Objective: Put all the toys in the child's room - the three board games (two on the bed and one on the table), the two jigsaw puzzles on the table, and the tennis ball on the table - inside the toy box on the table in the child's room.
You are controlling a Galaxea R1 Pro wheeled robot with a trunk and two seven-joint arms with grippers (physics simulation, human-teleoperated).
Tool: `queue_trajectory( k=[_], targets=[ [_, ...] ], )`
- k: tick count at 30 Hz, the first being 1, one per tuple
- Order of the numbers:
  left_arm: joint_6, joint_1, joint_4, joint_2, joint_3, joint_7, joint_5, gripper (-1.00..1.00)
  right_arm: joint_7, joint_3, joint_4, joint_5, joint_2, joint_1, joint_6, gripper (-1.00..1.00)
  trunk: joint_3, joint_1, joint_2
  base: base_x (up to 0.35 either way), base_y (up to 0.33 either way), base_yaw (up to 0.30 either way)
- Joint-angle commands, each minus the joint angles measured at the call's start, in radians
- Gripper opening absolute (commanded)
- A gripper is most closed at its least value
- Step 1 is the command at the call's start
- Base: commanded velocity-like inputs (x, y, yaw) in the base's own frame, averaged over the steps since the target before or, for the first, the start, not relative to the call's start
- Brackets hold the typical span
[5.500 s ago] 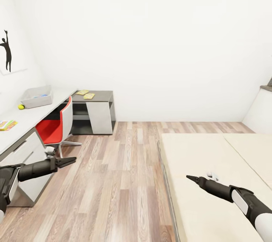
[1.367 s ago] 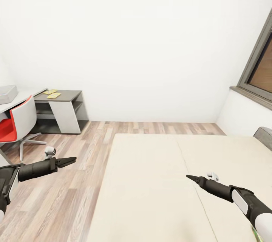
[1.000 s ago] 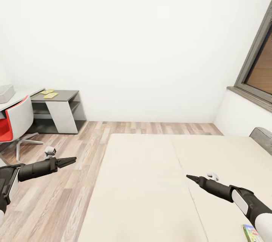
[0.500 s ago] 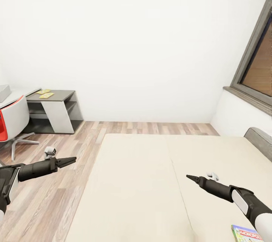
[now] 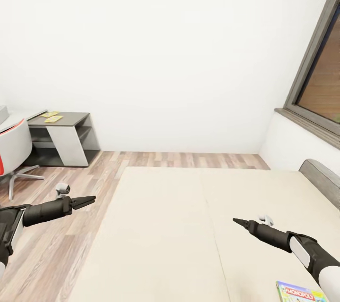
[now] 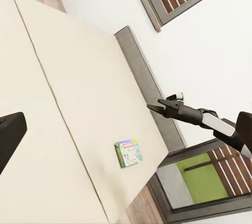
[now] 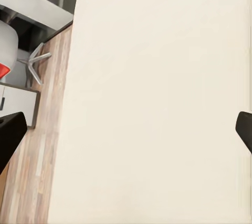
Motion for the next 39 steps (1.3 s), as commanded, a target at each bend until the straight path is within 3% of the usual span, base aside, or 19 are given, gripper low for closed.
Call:
queue_trajectory(
  k=[1, 16, 24, 39],
  targets=[
    [0.011, -0.001, 0.0, 0.0, 0.002, -0.007, -0.006, 1.0, 0.002, -0.002, 0.0, -0.004, 0.0, -0.001, 0.009, 1.0, -0.002, 0.001, -0.002, 0.0, -0.083, 0.0],
    [0.01, -0.001, 0.0, -0.001, 0.002, -0.007, -0.006, 1.0, 0.001, -0.003, 0.0, -0.003, 0.0, -0.001, 0.008, 1.0, -0.002, 0.001, -0.002, 0.0, -0.02, 0.0],
    [0.009, 0.0, 0.001, -0.003, 0.001, -0.007, -0.008, 1.0, -0.044, -0.004, 0.0, -0.006, 0.045, -0.001, 0.022, 1.0, -0.002, 0.001, -0.002, 0.0, 0.0, 0.0],
    [0.008, 0.006, 0.003, -0.021, -0.001, -0.004, -0.007, 1.0, 0.01, -0.004, 0.001, -0.004, 0.063, -0.002, 0.023, 1.0, -0.002, 0.001, -0.002, 0.0, 0.0, 0.0]
  ],
)
